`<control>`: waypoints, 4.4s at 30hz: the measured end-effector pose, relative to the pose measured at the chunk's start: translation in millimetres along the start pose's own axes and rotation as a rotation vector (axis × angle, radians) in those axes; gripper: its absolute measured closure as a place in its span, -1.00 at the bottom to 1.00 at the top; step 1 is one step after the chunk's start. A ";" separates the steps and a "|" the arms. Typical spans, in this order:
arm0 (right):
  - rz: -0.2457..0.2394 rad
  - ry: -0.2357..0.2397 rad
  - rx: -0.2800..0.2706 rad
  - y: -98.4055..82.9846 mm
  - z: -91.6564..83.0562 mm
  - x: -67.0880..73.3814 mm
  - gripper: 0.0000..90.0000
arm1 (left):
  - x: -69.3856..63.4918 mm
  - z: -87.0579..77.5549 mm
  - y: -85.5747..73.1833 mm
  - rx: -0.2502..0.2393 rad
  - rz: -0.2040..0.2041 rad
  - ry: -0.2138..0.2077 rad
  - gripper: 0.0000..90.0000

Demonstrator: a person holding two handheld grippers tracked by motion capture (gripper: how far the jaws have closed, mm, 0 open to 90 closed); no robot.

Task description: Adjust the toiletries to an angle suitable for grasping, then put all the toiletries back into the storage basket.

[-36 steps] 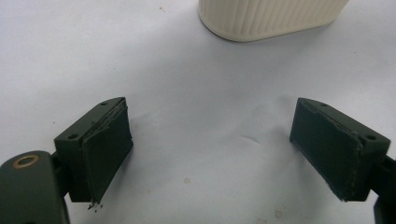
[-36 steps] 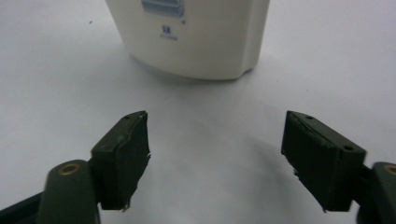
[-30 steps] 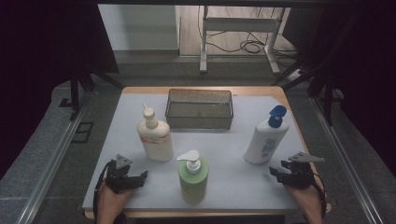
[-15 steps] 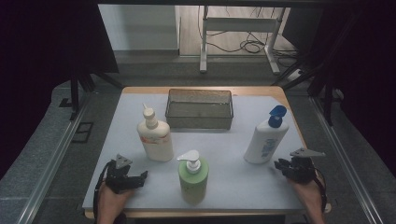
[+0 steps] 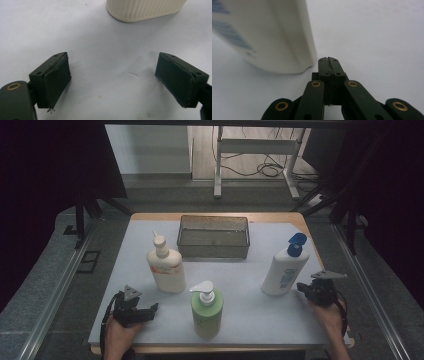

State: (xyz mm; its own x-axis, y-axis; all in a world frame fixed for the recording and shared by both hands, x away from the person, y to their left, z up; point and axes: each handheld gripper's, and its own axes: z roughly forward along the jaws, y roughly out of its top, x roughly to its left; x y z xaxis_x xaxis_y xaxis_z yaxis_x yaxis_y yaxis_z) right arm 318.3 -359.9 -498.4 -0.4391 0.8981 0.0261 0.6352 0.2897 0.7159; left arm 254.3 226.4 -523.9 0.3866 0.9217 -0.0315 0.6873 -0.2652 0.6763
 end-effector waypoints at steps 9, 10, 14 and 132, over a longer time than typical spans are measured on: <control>0.005 0.018 -0.004 12.3 17.7 -6.5 0.99 | 0.0 0.1 0.0 0.000 0.000 0.001 -0.73; 0.003 0.020 -0.007 14.2 19.5 -6.5 0.99 | -0.1 0.1 0.0 -0.001 0.000 0.000 -0.73; 0.006 0.026 -0.008 21.3 27.2 -7.9 0.99 | -0.2 0.1 0.0 -0.001 0.000 0.002 -0.73; -0.116 0.179 -0.112 21.9 -41.3 63.0 -0.82 | -0.1 0.1 -0.5 -0.005 -0.002 0.001 -0.73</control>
State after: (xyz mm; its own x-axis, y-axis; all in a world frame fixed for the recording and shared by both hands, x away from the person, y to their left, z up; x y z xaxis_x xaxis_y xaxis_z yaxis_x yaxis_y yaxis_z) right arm 278.4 -310.7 -452.3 -0.6167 0.7853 0.0554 0.5039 0.3397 0.7942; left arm 254.0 226.4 -524.4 0.3849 0.9224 -0.0319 0.6850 -0.2624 0.6797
